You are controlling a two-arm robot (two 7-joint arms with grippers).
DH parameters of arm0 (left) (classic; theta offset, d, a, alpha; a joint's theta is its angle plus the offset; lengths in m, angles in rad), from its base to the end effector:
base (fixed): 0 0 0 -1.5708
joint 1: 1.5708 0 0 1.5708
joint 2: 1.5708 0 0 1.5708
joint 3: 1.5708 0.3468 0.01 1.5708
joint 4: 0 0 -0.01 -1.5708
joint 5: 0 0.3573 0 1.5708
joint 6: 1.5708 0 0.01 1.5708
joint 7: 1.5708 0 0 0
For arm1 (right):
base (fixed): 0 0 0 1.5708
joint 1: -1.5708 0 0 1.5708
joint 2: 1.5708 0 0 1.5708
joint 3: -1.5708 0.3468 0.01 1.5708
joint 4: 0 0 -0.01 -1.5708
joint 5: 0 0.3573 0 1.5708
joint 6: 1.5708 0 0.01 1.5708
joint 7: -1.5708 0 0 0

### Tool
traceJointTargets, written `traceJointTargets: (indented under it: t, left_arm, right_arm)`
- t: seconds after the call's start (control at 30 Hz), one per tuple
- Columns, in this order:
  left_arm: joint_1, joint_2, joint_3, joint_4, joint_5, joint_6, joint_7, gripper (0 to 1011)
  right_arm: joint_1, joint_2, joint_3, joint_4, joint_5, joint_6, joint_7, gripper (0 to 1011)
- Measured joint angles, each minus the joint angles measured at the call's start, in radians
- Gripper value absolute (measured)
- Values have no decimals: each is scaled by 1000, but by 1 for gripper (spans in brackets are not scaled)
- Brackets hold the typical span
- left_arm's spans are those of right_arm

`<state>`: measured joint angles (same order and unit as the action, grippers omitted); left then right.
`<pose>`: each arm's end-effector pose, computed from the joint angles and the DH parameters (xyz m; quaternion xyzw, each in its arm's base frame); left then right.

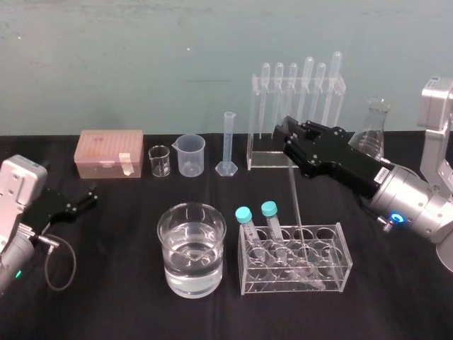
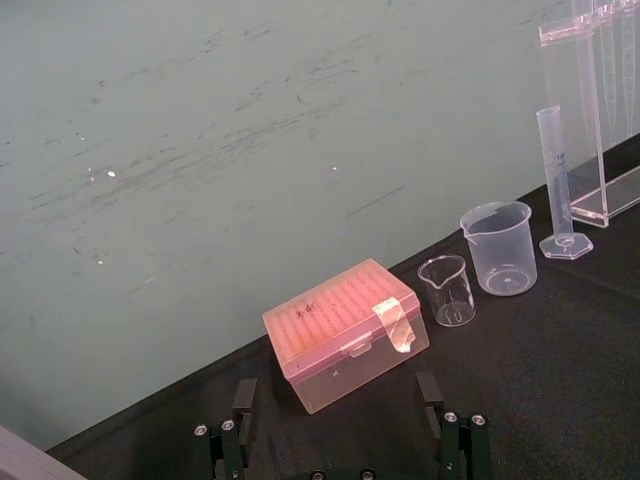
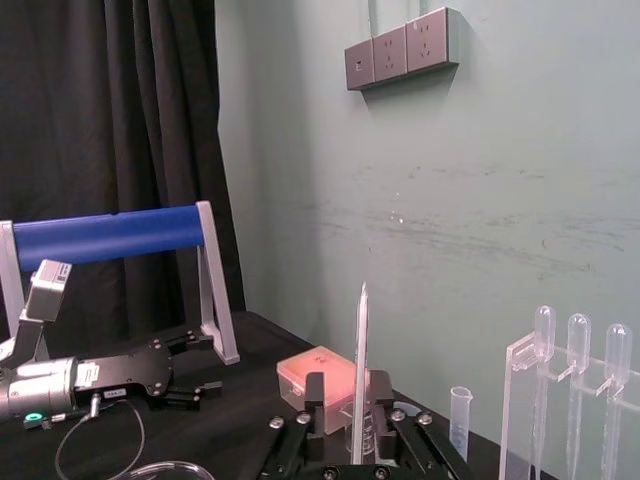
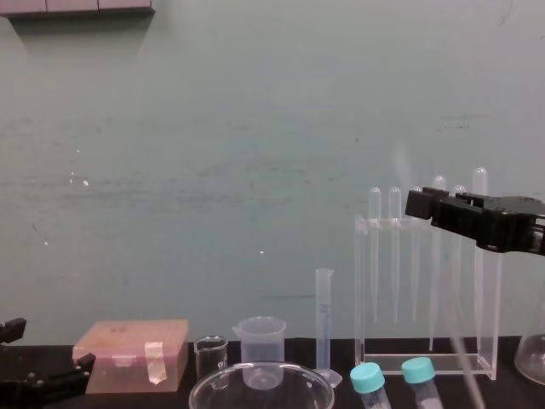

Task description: Hold the thermometer with one hand and immerse one end into the beaker, then reinsert it into the test tube rack.

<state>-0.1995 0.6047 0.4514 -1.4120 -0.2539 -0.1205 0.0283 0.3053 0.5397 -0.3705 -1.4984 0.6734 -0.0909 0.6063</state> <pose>0.4132 0.1021 -0.3574 0.1415 -0.1325 0.5799 0.7913 0.4537 -0.0804 -0.2742 0.0680 -0.0337 -0.3371 0.9384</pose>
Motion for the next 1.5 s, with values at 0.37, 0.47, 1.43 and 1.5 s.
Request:
traceJointTargets:
  t: [0.37,0.47,1.43,1.5]
  left_arm:
    - [0,0,0,0,0,0,0,1008]
    - [0,0,0,0,0,0,0,1008]
    - [0,0,0,0,0,0,0,1008]
    - [0,0,0,0,0,0,0,1008]
  right_arm:
    - [0,0,1,-1,1,0,0,605]
    - [0,0,1,-1,1,0,0,707]
    - [-88,-71,112,57,-359,159,-584,1003]
    - [-88,-71,113,57,-358,158,-585,1003]
